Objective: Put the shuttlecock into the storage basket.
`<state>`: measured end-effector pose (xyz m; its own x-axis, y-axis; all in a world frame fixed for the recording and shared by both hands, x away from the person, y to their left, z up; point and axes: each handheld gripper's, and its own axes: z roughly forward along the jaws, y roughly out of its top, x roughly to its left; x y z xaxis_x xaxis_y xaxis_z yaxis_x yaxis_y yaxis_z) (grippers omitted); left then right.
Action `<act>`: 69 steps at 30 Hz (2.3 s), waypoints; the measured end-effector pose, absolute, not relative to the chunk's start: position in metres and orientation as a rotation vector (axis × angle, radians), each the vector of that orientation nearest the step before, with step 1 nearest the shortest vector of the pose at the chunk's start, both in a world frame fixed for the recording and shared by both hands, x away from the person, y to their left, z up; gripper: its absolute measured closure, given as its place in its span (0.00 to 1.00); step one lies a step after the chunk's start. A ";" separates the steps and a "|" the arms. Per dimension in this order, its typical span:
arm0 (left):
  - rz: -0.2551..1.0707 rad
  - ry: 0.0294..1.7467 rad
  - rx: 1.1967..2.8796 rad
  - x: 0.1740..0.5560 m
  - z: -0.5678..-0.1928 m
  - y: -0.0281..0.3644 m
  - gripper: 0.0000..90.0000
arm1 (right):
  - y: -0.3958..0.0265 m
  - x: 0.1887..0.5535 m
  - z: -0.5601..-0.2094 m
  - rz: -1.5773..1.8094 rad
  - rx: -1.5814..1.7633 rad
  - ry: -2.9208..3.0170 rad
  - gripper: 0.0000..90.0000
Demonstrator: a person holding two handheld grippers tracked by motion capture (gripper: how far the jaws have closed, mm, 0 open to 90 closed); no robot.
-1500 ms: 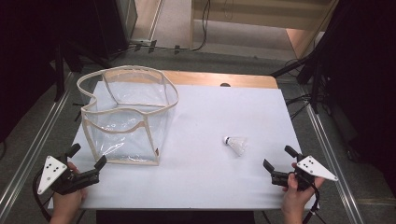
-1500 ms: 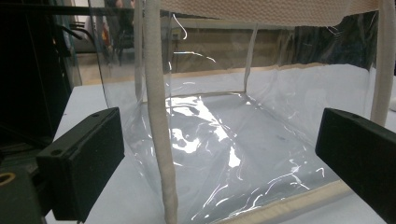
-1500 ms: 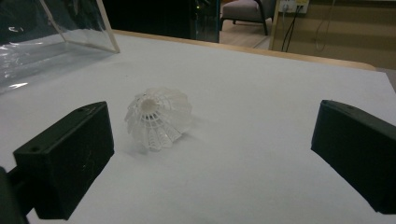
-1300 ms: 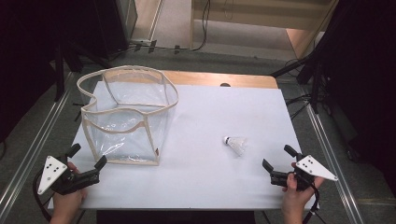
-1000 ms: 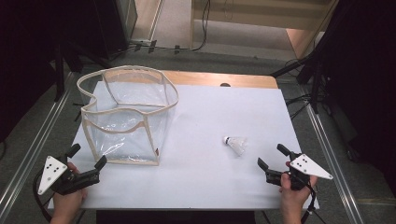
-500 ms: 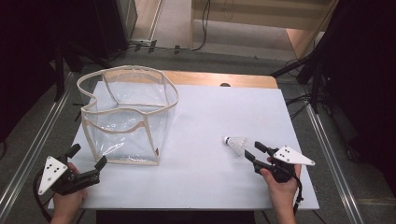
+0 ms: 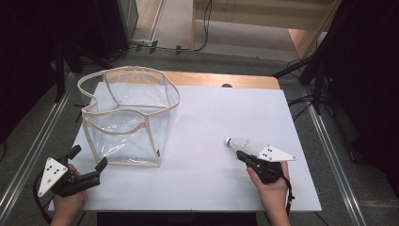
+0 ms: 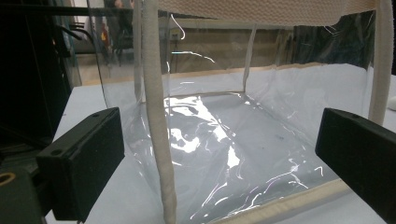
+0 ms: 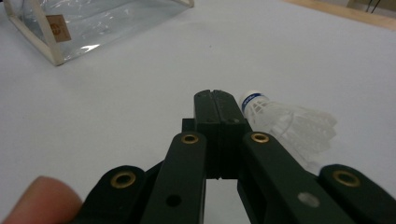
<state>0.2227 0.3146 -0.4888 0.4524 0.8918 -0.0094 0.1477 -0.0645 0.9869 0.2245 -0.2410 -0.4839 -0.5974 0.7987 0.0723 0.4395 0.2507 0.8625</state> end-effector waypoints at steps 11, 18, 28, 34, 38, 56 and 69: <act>0.789 0.945 1.532 0.223 -0.489 0.315 0.02 | -0.234 0.228 -0.506 1.208 1.273 2.189 0.97; 0.789 0.941 1.534 0.223 -0.489 0.315 0.02 | -0.235 0.236 -0.516 1.139 1.355 2.207 0.97; 0.791 0.942 1.535 0.223 -0.489 0.314 0.02 | -0.241 0.251 -0.513 1.086 1.385 2.195 0.97; 0.793 0.942 1.536 0.223 -0.489 0.314 0.02 | -0.244 0.261 -0.509 1.070 1.398 2.173 0.97; 0.792 0.941 1.536 0.223 -0.489 0.314 0.02 | -0.248 0.275 -0.508 1.057 1.426 2.154 0.97; 0.792 0.942 1.537 0.223 -0.489 0.314 0.02 | -0.248 0.315 -0.508 0.962 1.496 2.134 0.97; 0.790 0.939 1.538 0.223 -0.489 0.314 0.02 | -0.235 0.348 -0.509 0.933 1.506 2.146 0.97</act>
